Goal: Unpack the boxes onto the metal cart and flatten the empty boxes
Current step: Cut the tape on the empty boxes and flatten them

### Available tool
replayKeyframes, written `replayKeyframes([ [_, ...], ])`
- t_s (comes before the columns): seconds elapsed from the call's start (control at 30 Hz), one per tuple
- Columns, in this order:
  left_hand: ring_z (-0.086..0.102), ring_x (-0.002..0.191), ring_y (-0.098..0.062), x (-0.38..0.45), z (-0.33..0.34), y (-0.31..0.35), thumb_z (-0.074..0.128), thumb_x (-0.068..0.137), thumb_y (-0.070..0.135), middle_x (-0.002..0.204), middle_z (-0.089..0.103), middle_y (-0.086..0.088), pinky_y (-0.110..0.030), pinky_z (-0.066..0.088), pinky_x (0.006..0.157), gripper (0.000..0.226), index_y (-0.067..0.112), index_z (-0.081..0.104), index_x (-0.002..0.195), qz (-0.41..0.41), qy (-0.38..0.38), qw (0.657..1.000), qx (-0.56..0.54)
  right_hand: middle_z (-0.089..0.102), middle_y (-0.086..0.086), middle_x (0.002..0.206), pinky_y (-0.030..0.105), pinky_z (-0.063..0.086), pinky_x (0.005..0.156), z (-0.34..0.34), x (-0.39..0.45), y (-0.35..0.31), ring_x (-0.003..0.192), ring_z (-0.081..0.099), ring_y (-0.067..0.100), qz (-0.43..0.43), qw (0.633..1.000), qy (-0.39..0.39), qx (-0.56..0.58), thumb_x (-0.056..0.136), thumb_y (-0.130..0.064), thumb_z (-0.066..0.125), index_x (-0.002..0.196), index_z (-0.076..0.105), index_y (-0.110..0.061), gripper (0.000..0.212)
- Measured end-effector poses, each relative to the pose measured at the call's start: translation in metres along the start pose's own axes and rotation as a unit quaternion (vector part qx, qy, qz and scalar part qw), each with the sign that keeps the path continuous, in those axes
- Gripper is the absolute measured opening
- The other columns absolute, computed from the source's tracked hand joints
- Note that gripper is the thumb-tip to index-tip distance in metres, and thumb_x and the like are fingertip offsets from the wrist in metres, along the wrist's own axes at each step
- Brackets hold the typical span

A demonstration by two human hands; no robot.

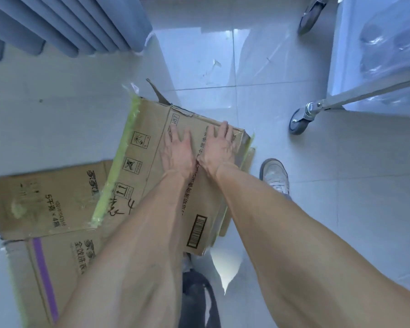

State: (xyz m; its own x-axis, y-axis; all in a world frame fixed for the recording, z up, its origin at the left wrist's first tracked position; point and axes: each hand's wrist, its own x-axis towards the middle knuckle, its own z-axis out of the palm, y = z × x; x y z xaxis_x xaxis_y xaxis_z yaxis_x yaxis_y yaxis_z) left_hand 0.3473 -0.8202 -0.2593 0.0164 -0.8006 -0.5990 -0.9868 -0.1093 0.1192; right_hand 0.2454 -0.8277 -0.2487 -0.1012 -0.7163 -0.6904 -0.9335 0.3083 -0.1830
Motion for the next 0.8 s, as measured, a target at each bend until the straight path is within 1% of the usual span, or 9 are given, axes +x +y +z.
replayKeyframes([
  [0.07,0.037,0.134,-0.035,-0.013,0.009,-0.012,0.066,0.086,0.018,0.151,0.031,-0.019,-0.044,0.04,0.104,0.052,0.013,0.045,0.134,-0.031,0.011,0.999,-0.005,0.026,0.022,0.151,0.048,0.029,0.113,0.009,-0.01,-0.002,0.141,0.021,0.039,-0.029,0.999,0.015,-0.025,0.078,-0.029,0.073,0.136,0.043,-0.008,0.068],
  [0.13,0.048,0.12,-0.034,-0.031,0.02,-0.022,0.059,0.087,0.017,0.135,0.047,-0.017,-0.042,0.043,0.094,0.039,0.011,0.049,0.124,-0.097,-0.009,0.995,-0.017,0.032,0.021,0.147,0.047,0.026,0.115,0.021,-0.025,-0.004,0.14,0.025,0.038,-0.057,0.997,-0.038,-0.02,0.085,-0.024,0.067,0.128,0.05,-0.006,0.05],
  [0.3,0.049,0.124,-0.039,-0.06,0.058,-0.041,0.058,0.091,0.022,0.158,0.017,-0.016,-0.045,0.046,0.095,0.044,0.013,0.046,0.132,-0.187,-0.169,0.964,-0.081,0.054,0.015,0.128,0.041,0.043,0.097,0.06,-0.032,-0.002,0.118,0.051,0.032,-0.082,0.98,-0.174,-0.052,0.09,-0.023,0.06,0.127,0.048,-0.003,0.044],
  [0.37,0.044,0.13,-0.036,-0.065,0.072,-0.047,0.057,0.088,0.016,0.158,0.013,-0.012,-0.046,0.044,0.099,0.046,0.013,0.047,0.132,-0.196,-0.197,0.956,-0.097,0.052,0.015,0.13,0.041,0.043,0.098,0.073,-0.031,-0.002,0.121,0.048,0.031,-0.085,0.969,-0.214,-0.093,0.091,-0.031,0.058,0.13,0.047,-0.003,0.049],
  [0.43,0.039,0.135,-0.035,-0.07,0.084,-0.05,0.059,0.084,0.011,0.161,0.005,-0.013,-0.045,0.042,0.101,0.048,0.015,0.049,0.131,-0.197,-0.206,0.954,-0.098,0.041,0.016,0.139,0.046,0.036,0.108,0.088,-0.034,0.0,0.133,0.035,0.032,-0.092,0.955,-0.254,-0.125,0.091,-0.038,0.058,0.137,0.042,-0.003,0.06],
  [0.5,0.038,0.134,-0.035,-0.075,0.097,-0.051,0.058,0.085,0.011,0.161,0.004,-0.014,-0.044,0.042,0.1,0.045,0.014,0.051,0.129,-0.198,-0.192,0.957,-0.091,0.034,0.013,0.144,0.049,0.031,0.112,0.1,-0.037,0.009,0.138,0.027,0.031,-0.087,0.946,-0.281,-0.136,0.092,-0.039,0.055,0.14,0.04,-0.007,0.06],
  [0.67,0.034,0.135,-0.037,-0.086,0.135,-0.051,0.049,0.087,0.015,0.161,0.007,-0.014,-0.043,0.041,0.103,0.035,0.016,0.057,0.121,-0.208,-0.175,0.956,-0.11,0.029,0.007,0.149,0.05,0.032,0.113,0.136,-0.037,0.042,0.137,0.028,0.034,-0.068,0.929,-0.304,-0.198,0.09,-0.028,0.047,0.142,0.041,-0.01,0.056],
  [0.73,0.04,0.128,-0.038,-0.095,0.153,-0.054,0.054,0.082,0.013,0.153,0.024,-0.018,-0.042,0.04,0.101,0.036,0.014,0.057,0.118,-0.206,-0.1,0.966,-0.118,0.026,0.01,0.151,0.05,0.029,0.114,0.153,-0.043,0.048,0.138,0.025,0.037,-0.067,0.933,-0.283,-0.214,0.09,-0.029,0.048,0.145,0.037,-0.009,0.059],
  [0.8,0.036,0.132,-0.037,-0.111,0.169,-0.057,0.057,0.08,0.012,0.151,0.028,-0.021,-0.044,0.034,0.107,0.046,0.013,0.052,0.126,-0.208,0.023,0.969,-0.132,0.027,0.015,0.148,0.051,0.027,0.115,0.166,-0.054,0.051,0.137,0.026,0.039,-0.077,0.945,-0.229,-0.221,0.092,-0.026,0.048,0.147,0.032,-0.005,0.061],
])
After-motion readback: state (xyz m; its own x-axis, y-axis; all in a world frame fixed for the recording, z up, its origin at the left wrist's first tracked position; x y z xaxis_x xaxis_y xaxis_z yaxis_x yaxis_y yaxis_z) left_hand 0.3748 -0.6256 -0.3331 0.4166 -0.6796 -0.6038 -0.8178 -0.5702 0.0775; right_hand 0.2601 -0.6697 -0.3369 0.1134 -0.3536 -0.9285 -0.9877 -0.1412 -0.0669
